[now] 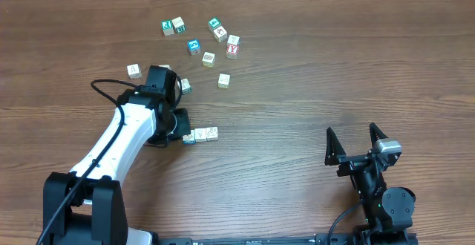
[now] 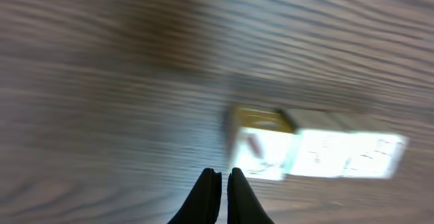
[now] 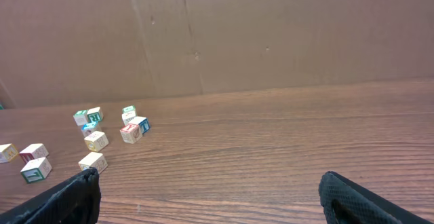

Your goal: Form a horizontal line

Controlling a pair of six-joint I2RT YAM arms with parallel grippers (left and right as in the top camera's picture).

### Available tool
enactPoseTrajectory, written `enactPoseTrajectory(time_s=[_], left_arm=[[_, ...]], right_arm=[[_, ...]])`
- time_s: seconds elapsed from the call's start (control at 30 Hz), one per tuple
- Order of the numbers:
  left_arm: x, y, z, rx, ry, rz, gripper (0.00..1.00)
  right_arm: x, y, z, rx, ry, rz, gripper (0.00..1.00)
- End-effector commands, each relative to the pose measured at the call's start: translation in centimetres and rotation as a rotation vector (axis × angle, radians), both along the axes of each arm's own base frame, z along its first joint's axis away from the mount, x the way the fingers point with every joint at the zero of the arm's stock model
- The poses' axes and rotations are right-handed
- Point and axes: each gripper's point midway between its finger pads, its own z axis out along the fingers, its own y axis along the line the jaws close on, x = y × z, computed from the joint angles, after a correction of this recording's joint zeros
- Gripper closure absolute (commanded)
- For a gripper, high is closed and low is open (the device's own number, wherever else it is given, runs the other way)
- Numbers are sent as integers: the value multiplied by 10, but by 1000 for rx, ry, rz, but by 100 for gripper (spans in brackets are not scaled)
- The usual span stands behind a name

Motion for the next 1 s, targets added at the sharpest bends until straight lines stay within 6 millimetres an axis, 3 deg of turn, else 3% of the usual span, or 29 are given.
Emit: enactPoseTrajectory(time_s=[0.0,0.27,0.4,0.73,0.97], left_arm=[[5,27,-2,147,-9,56,96],[-3,27,-39,156,65,46,96],[-3,17,-51,105,93,40,96],[-6,0,-53,7,115,26,96],[-6,0,-53,5,116,27,96]], right_arm=[[0,-2,-2,-1,-2,-10,0],[0,-2,-2,-1,-2,-10,0],[0,-2,-2,-1,-2,-10,0],[0,-2,-2,-1,-2,-10,0],[0,-2,-2,-1,-2,-10,0]])
